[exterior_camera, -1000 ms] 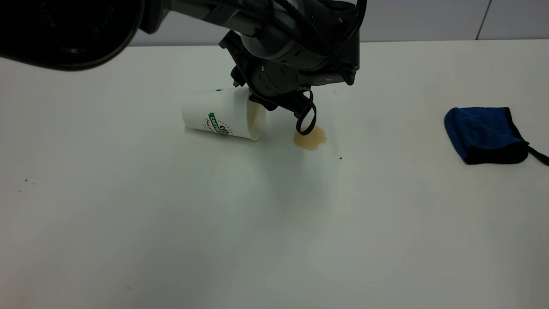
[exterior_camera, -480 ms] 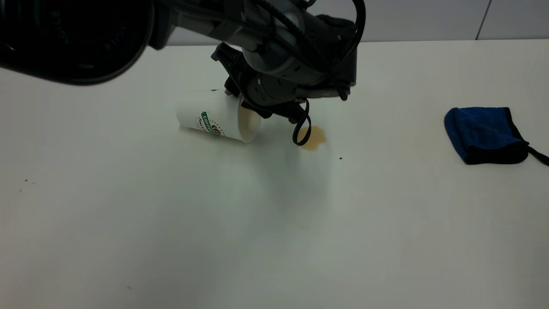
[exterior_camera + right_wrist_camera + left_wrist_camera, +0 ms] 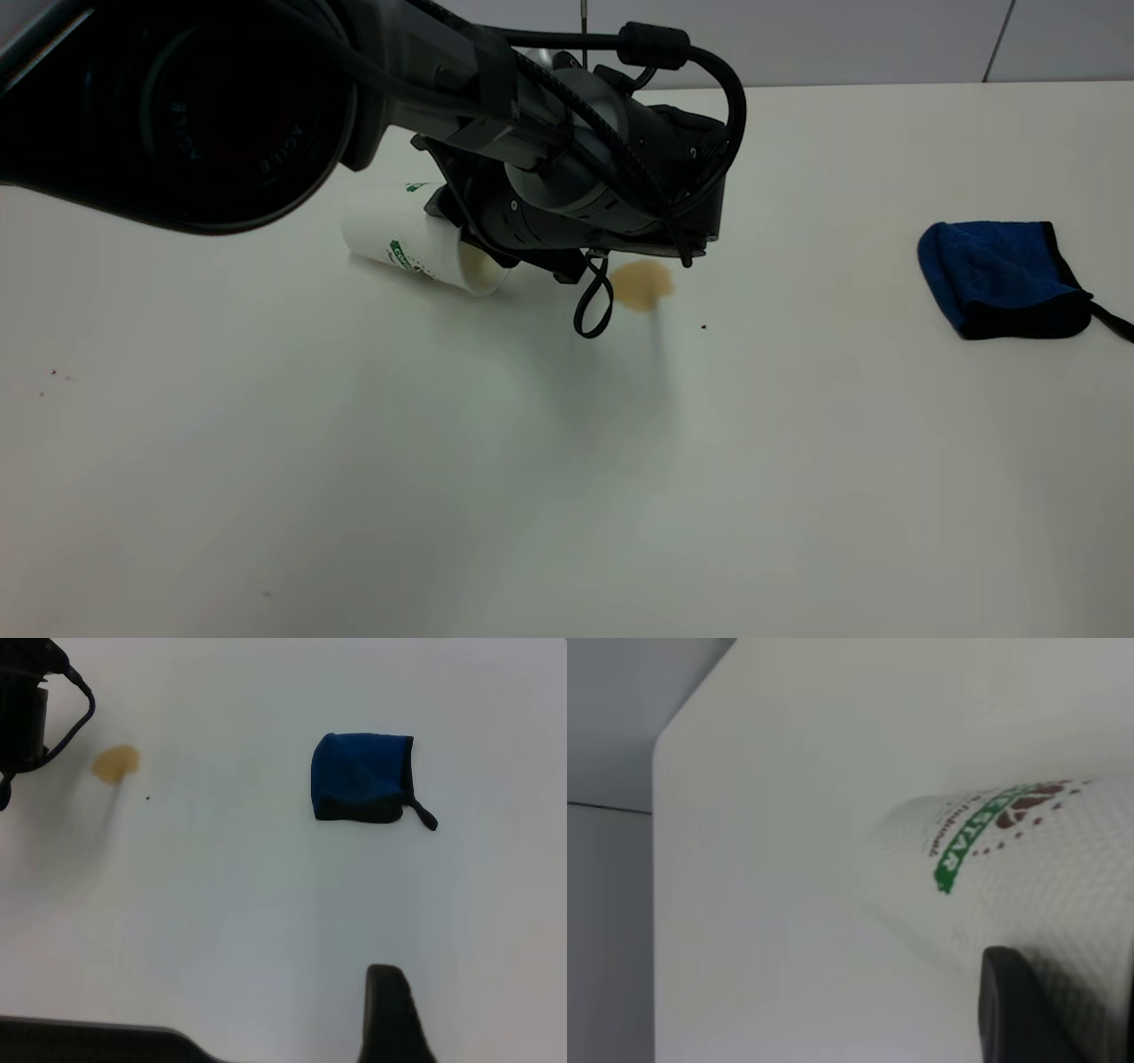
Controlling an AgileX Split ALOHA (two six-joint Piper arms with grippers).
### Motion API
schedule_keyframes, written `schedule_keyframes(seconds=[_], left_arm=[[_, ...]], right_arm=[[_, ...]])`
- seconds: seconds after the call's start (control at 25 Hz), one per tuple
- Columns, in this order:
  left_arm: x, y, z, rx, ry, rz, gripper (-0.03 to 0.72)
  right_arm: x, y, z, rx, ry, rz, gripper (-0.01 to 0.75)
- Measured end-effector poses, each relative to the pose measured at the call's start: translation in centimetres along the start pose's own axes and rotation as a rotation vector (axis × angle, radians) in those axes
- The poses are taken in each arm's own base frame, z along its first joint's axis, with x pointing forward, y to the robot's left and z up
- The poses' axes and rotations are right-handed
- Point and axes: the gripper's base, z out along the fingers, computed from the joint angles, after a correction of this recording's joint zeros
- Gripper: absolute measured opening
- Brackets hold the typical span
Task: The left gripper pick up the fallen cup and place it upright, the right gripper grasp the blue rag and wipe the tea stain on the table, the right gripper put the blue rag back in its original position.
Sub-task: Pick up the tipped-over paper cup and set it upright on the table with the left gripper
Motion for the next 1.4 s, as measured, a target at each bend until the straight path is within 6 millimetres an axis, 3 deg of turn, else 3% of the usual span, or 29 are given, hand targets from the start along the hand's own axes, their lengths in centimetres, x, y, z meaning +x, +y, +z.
schedule_keyframes(seconds=[0.24, 0.32, 0.52, 0.76, 0.96, 1.12, 1.4], left_arm=[[-0.3, 0.7, 0.4, -0.056, -0.022, 0.021, 0.036], [-0.5, 0.9, 0.4, -0.069, -0.040, 0.048, 0.013], [-1.9, 3.3, 0.1, -0.057, -0.023, 0.061, 0.010], [-5.6, 11.8, 0.6, 0.073, 0.134, -0.203, 0.010], [-6.5, 17.8, 3.1, 0.245, 0.306, -0.364, 0.010], [-6.0, 19.8, 5.4, 0.423, 0.425, -0.379, 0.010], [-5.2, 20.7, 8.2, 0.692, 0.513, -0.448, 0.010]], right_arm=[[0.0, 0.0, 0.0, 0.000, 0.000, 0.006, 0.509], [0.0, 0.0, 0.0, 0.000, 0.000, 0.000, 0.509], [0.0, 0.0, 0.0, 0.000, 0.000, 0.000, 0.509], [0.0, 0.0, 0.0, 0.000, 0.000, 0.000, 0.509], [0.0, 0.0, 0.0, 0.000, 0.000, 0.000, 0.509], [0.0, 0.0, 0.0, 0.000, 0.000, 0.000, 0.509], [0.0, 0.0, 0.0, 0.000, 0.000, 0.000, 0.509]])
